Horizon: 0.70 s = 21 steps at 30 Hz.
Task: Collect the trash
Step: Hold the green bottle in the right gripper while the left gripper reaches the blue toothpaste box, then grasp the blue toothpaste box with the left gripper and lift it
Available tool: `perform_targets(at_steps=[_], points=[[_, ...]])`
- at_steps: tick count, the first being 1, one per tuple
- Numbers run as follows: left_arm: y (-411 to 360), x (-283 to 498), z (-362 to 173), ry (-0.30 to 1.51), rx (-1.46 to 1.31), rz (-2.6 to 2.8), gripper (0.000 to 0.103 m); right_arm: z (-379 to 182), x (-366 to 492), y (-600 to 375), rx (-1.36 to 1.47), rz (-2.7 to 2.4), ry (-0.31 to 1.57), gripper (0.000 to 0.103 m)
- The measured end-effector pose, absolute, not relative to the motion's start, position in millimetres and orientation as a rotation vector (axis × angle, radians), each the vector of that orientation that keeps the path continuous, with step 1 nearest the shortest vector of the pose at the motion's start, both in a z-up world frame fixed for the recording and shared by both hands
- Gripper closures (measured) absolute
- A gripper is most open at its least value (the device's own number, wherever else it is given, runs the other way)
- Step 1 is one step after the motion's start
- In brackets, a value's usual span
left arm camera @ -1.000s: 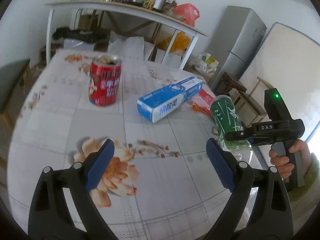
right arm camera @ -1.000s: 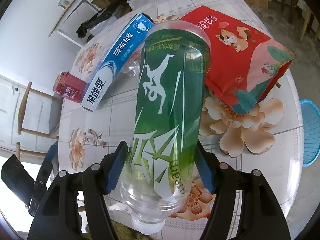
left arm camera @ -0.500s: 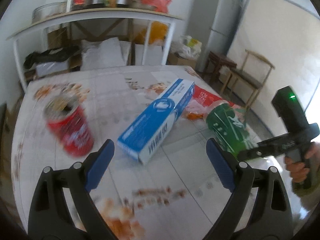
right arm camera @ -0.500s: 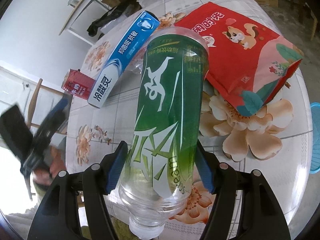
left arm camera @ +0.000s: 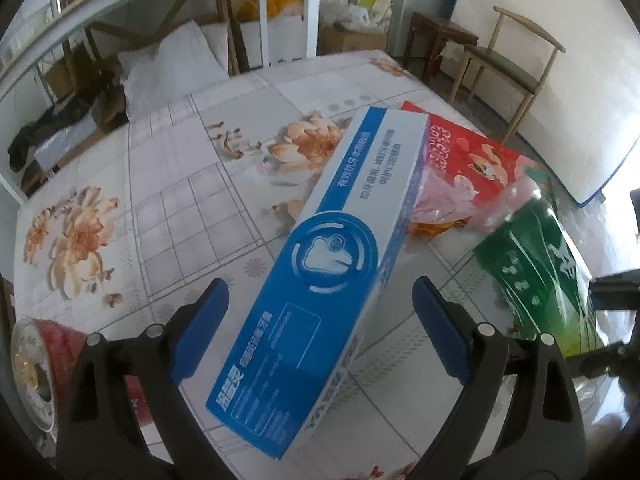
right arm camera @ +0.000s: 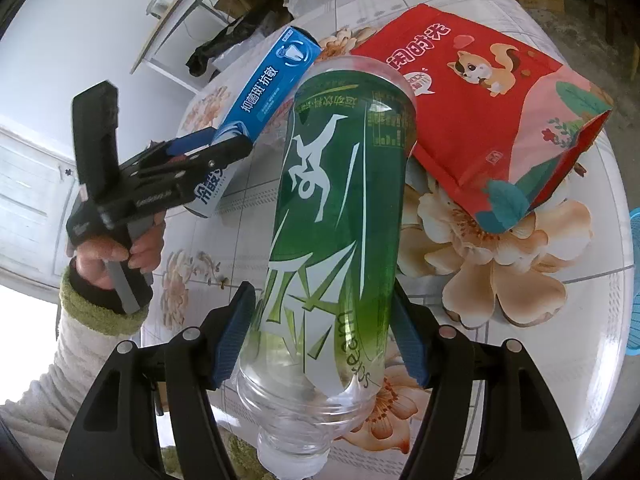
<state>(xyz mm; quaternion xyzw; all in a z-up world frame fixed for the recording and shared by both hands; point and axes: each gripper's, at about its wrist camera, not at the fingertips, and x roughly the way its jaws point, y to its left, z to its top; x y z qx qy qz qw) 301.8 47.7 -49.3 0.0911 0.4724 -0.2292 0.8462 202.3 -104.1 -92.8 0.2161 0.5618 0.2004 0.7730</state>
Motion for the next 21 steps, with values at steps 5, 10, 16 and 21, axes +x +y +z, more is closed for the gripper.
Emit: perform_targets(at_steps=[5, 10, 16, 21], points=[[53.7, 306.6, -52.6, 1.035, 0.143, -0.468, 0.036, -93.7, 201.3, -108.6, 0.474, 0.439, 1.215, 0.039], [60.6, 303.7, -49.5, 1.039, 0.081, -0.455, 0.047, -93.2, 199.7, -107.4, 0.47, 0.434, 1.212, 0.039], [80.1, 278.2, -25.7, 0.974, -0.042, -0.448, 0.054, -92.3, 196.4, -107.7, 0.466, 0.423, 1.207, 0.039], [101.6, 234.9, -0.1, 0.899, -0.15, -0.45, 0.055, -90.3, 192.7, -105.1, 0.456, 0.413, 1.203, 0.039]])
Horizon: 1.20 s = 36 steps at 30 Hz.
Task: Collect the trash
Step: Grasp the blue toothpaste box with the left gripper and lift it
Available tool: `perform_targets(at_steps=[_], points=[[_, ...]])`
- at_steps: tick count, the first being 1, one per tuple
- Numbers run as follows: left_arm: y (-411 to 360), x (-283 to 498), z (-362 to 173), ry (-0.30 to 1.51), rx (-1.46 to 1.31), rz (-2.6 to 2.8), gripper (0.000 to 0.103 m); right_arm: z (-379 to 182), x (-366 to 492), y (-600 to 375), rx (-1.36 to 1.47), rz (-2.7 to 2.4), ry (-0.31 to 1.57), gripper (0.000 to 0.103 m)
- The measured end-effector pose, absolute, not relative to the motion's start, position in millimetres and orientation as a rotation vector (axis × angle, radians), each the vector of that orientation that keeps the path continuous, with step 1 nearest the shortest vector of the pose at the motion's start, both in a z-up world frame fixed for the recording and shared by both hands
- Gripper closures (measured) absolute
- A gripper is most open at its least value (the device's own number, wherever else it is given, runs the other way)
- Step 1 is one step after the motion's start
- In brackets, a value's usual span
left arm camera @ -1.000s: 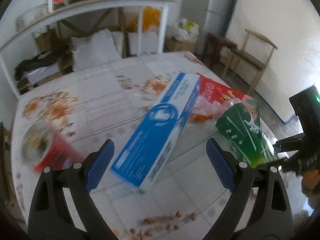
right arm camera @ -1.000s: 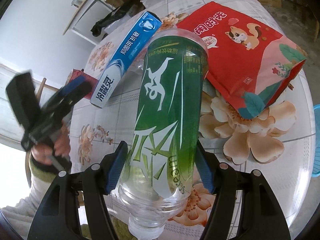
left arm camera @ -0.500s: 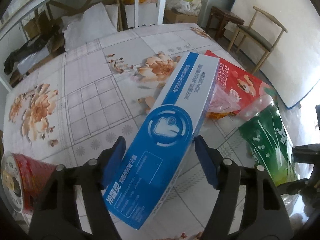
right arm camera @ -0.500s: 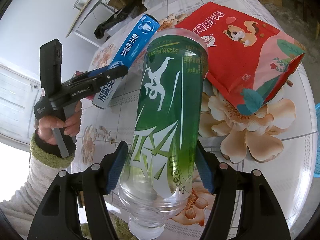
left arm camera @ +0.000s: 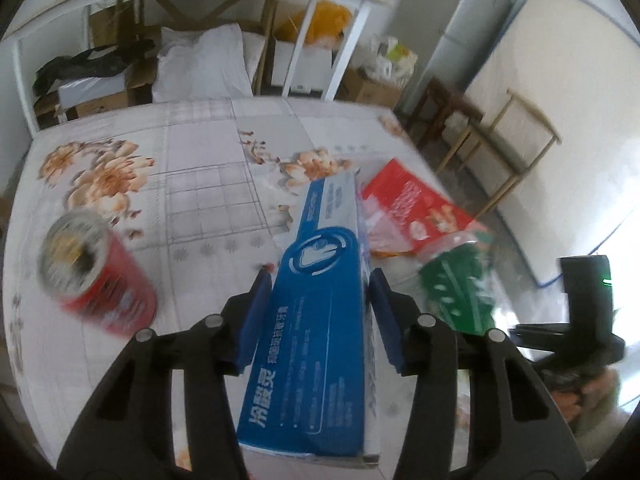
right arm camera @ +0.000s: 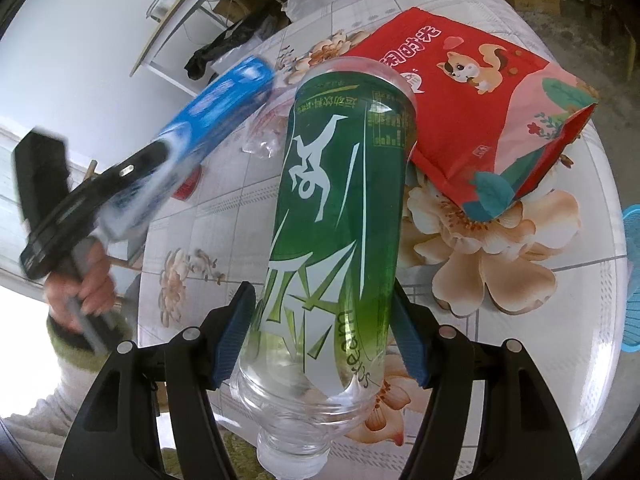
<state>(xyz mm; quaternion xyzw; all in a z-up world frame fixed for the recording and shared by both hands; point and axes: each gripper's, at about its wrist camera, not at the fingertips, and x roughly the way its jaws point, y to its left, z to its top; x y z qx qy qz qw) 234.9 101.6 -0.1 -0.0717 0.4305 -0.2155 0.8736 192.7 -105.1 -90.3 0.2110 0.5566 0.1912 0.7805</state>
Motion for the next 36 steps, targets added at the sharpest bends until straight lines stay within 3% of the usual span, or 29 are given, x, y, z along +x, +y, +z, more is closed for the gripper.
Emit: perform_targets(at_steps=[8, 16, 19, 23, 36], points=[[139.5, 144.3, 12.9, 0.8, -0.267, -0.381, 0.055, -89.1, 186.4, -97.4, 0.433, 0.407, 1.204, 0.039], [141.6, 95.3, -38.8, 0.934, -0.265, -0.256, 0.055, -85.3, 183.4, -87.5, 0.371, 0.388, 1.219, 0.039], [137.4, 93.2, -45.4, 0.956, -0.262, -0.262, 0.053, -82.7, 182.6, -83.2, 0.343, 0.373, 1.217, 0.039], [133.3, 104.8, -44.7, 0.95, -0.234, -0.272, 0.042, -83.0, 182.6, -79.0, 0.334, 0.353, 1.219, 0.039], [115.3, 127.5, -68.8, 1.03, -0.246, -0.284, 0.043, -83.2, 172.3, -86.0, 0.378, 0.343, 1.242, 0.034]])
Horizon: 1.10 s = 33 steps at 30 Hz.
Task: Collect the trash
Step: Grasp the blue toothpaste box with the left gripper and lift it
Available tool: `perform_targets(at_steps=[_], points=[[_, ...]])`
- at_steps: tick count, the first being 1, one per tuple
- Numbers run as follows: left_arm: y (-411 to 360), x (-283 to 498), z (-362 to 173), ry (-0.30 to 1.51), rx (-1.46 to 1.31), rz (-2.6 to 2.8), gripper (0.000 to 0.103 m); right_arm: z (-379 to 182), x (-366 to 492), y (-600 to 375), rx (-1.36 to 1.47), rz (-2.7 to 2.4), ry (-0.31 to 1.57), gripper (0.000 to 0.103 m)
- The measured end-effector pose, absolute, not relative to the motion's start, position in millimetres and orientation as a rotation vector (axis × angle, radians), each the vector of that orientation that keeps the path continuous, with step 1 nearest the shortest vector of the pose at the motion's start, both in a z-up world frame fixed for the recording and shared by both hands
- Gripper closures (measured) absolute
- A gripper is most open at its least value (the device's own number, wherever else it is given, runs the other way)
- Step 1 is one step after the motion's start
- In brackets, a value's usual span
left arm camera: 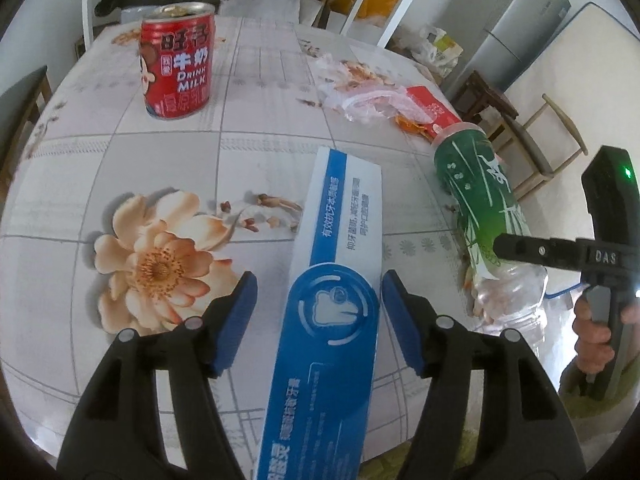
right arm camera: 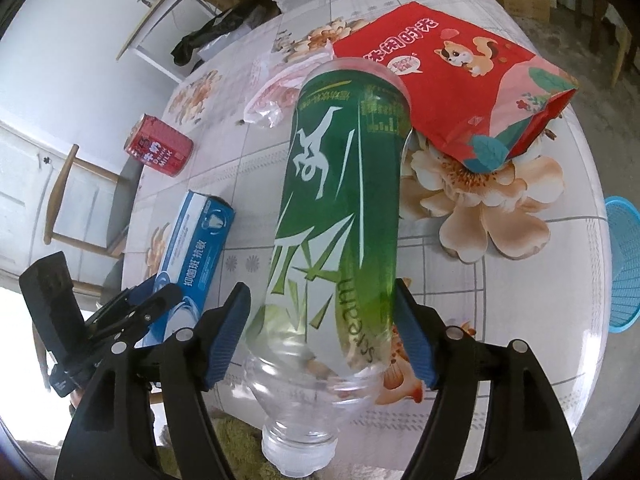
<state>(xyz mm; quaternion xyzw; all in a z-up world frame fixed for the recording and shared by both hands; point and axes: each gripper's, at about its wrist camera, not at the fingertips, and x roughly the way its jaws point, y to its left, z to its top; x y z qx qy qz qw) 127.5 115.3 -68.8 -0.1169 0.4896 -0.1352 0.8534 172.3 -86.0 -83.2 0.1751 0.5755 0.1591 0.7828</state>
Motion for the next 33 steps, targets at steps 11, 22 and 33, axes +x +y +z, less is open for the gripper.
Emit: perform_targets(at_steps=[11, 22, 33], points=[[111.5, 128.2, -68.7, 1.016, -0.229, -0.262, 0.054, -87.5, 175.1, -79.8, 0.382, 0.329, 1.223, 0.036], [115.5, 127.6, -68.1, 0.998, -0.258, -0.249, 0.056, -86.2, 174.0, -81.5, 0.384, 0.323, 1.2, 0.038], [125.9, 121.1, -56.6, 0.955, -0.306, -0.26, 0.056, -76.1, 170.5, -79.6, 0.383, 0.327, 1.173, 0.039]])
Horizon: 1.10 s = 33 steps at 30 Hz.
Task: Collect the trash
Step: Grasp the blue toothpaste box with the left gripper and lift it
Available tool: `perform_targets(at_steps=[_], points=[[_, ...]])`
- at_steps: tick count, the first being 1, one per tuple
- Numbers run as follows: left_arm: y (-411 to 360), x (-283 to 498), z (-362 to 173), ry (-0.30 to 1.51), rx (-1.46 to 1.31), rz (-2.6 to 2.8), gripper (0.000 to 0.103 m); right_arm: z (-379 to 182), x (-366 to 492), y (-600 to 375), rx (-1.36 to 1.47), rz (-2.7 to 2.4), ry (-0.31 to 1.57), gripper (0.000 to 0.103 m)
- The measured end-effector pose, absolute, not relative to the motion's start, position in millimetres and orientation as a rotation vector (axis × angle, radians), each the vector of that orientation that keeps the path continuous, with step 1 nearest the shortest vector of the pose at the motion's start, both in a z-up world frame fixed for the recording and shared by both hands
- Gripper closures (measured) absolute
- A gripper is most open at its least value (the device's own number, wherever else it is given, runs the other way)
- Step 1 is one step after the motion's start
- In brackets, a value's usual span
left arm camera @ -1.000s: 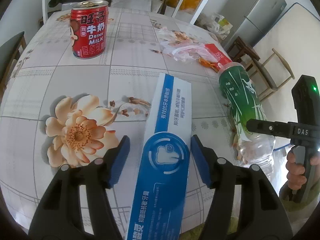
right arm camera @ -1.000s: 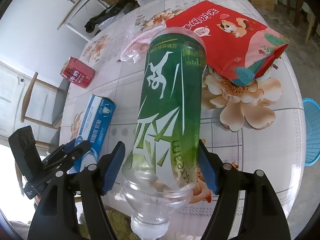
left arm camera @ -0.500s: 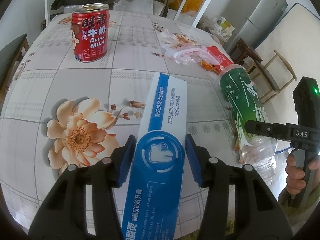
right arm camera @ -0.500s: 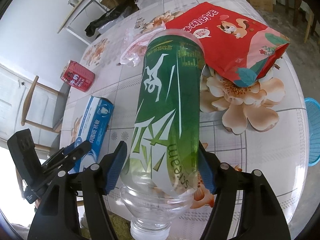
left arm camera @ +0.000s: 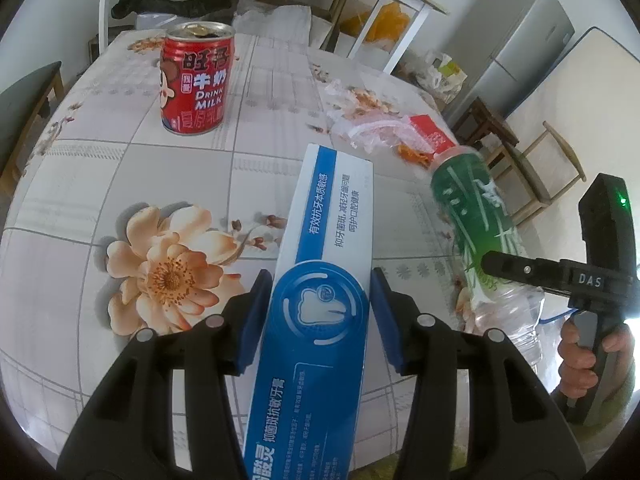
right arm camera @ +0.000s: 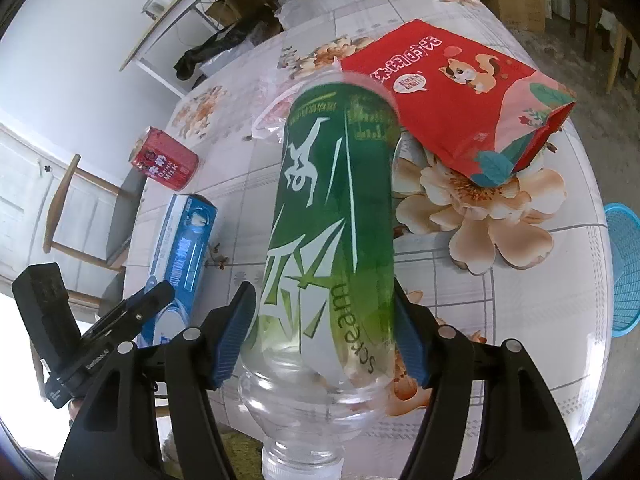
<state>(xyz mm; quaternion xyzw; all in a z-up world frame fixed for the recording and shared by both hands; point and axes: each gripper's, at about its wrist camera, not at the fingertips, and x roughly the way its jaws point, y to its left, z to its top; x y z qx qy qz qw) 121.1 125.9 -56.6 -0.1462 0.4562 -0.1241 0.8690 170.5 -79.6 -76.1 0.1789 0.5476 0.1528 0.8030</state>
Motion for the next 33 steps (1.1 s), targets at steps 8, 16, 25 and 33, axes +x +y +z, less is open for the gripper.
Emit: perform_targets(at_steps=[8, 16, 25, 33], points=[[124.2, 118.4, -50.4, 0.938, -0.317, -0.273, 0.056, -75.4, 170.9, -77.5, 0.387, 0.332, 1.177, 0.044], [124.5, 118.3, -50.8, 0.94, -0.318, -0.272, 0.056, -82.5, 176.5, -68.5, 0.348, 0.334, 1.225, 0.043], [124.7, 117.7, -53.1, 0.948, -0.323, -0.27, 0.056, -94.1, 189.7, -64.4, 0.403, 0.38, 1.265, 0.042], [128.2, 117.0, -52.9, 0.947, -0.333, -0.262, 0.056, -97.4, 189.4, -63.5, 0.436, 0.393, 1.259, 0.042]])
